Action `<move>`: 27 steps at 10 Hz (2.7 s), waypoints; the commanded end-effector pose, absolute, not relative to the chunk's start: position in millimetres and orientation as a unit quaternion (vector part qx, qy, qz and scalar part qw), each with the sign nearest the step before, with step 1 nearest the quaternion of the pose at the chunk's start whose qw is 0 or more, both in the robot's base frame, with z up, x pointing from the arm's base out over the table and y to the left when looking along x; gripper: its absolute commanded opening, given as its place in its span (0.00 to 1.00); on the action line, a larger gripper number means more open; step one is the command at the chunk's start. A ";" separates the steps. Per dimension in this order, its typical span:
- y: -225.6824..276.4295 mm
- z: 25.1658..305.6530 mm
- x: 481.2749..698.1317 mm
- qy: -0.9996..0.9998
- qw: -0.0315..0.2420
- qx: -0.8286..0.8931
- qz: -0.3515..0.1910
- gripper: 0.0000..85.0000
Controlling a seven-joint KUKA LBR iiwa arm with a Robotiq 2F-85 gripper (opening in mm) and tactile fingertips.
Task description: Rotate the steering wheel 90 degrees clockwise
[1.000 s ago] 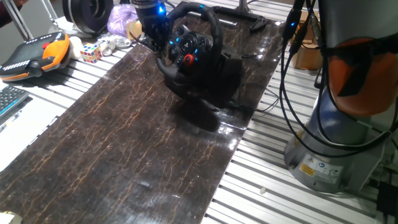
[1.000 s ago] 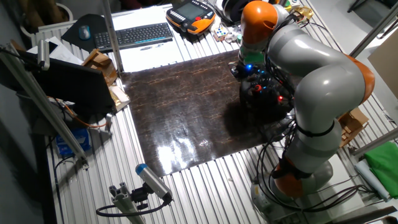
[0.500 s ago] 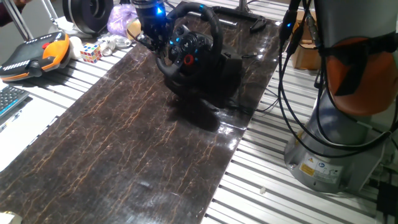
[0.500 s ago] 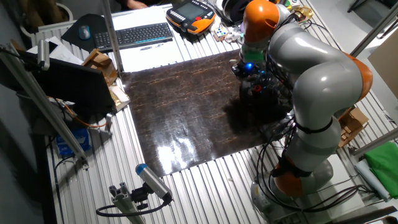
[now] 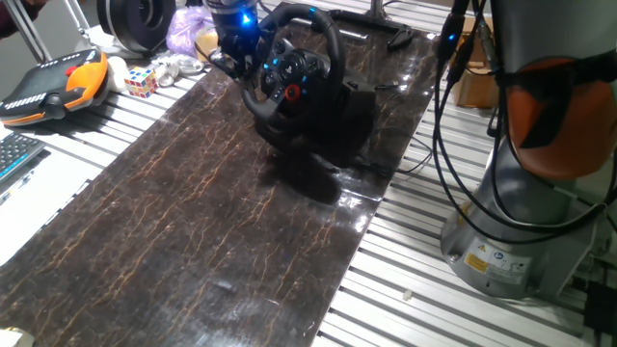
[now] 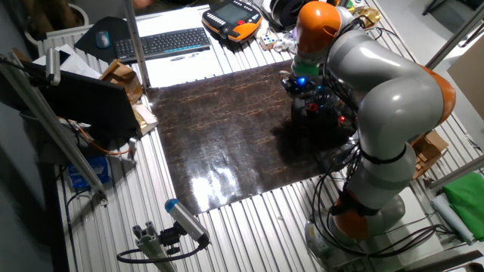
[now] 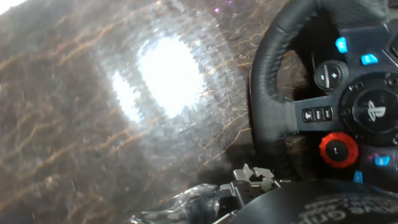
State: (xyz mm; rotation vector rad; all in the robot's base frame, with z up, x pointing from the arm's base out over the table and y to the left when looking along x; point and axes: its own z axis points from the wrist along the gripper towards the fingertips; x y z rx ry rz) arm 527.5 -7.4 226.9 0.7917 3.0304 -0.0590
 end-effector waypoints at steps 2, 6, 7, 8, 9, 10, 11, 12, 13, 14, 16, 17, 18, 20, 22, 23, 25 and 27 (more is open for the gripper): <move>-10.5 227.9 531.9 0.900 0.010 0.436 -0.015 0.01; -20.4 231.4 534.7 0.854 -0.007 0.520 -0.016 0.01; -20.4 231.4 534.7 0.839 -0.009 0.543 -0.028 0.01; -20.0 231.0 535.1 0.823 0.005 0.566 -0.044 0.01; -19.7 230.7 535.6 0.800 0.014 0.597 -0.049 0.01; -19.6 230.6 535.9 0.770 0.018 0.635 -0.057 0.01; -19.9 230.5 536.0 0.748 0.022 0.660 -0.060 0.01; -20.4 230.5 536.2 0.732 0.023 0.678 -0.063 0.01; -21.1 229.6 537.9 0.708 0.024 0.703 -0.069 0.01; -22.4 229.0 539.1 0.683 0.031 0.725 -0.081 0.01; -27.3 228.9 541.8 0.635 0.037 0.766 -0.097 0.01; -31.6 230.0 542.1 0.615 0.035 0.782 -0.099 0.01; -37.3 232.6 541.8 0.602 0.028 0.791 -0.101 0.01; -43.8 234.0 541.8 0.588 0.032 0.802 -0.104 0.01; -43.1 234.3 542.0 0.575 0.038 0.810 -0.107 0.01; -42.2 234.7 542.0 0.571 0.039 0.812 -0.112 0.01; -42.0 234.4 542.2 0.567 0.039 0.815 -0.111 0.01; -39.9 232.6 544.6 0.568 0.039 0.815 -0.107 0.01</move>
